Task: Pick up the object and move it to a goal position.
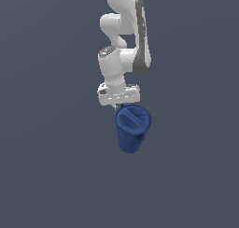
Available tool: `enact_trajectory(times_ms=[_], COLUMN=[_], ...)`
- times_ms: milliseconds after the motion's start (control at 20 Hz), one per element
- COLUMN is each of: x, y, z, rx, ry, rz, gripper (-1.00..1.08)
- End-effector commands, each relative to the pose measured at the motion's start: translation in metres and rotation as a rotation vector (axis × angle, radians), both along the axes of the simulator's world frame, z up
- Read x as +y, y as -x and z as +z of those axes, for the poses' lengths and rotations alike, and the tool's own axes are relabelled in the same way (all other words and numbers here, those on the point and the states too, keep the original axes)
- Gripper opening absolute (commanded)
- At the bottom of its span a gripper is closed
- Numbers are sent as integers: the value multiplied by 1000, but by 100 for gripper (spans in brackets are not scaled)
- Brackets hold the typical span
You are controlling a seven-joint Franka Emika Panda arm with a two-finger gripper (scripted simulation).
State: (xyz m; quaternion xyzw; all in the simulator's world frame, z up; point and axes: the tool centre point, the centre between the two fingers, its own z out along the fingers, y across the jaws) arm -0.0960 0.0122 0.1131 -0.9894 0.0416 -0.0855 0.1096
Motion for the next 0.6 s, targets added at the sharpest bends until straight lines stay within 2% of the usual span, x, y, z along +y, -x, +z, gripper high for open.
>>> enact_trajectory(times_ms=[0, 300, 550], x=[0, 7, 13], y=[-10, -28, -37], z=[18, 58, 82], rx=[-75, -224, -307], ry=[24, 64, 82], rz=[12, 46, 67], gripper=[28, 28, 28])
